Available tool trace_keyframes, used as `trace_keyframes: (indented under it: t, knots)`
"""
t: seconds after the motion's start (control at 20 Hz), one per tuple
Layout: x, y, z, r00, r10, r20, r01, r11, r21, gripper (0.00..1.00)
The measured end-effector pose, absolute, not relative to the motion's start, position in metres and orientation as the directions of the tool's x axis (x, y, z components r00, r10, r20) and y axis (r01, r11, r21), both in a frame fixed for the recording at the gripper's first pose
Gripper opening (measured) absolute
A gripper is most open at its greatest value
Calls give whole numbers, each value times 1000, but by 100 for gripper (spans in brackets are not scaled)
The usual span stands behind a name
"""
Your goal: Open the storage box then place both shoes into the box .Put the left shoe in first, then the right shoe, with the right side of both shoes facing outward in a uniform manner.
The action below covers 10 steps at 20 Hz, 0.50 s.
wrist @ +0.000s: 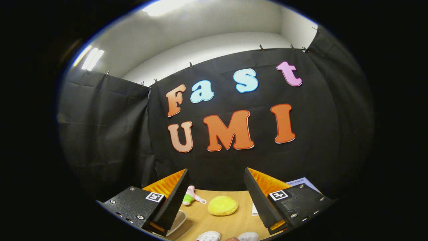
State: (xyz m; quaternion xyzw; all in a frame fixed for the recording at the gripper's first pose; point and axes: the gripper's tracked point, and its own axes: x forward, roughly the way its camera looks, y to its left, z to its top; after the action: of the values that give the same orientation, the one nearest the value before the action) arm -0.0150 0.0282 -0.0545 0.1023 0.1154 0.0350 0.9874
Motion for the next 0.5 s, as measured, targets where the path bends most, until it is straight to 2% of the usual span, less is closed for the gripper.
trace_keyframes:
  t: [0.25, 0.5]
  knots:
    - [-26, 67, -110, 884, 236, -404, -62, 915, 399, 98]
    - [-44, 109, -165, 733, 397, -552, 1, 811, 585, 97]
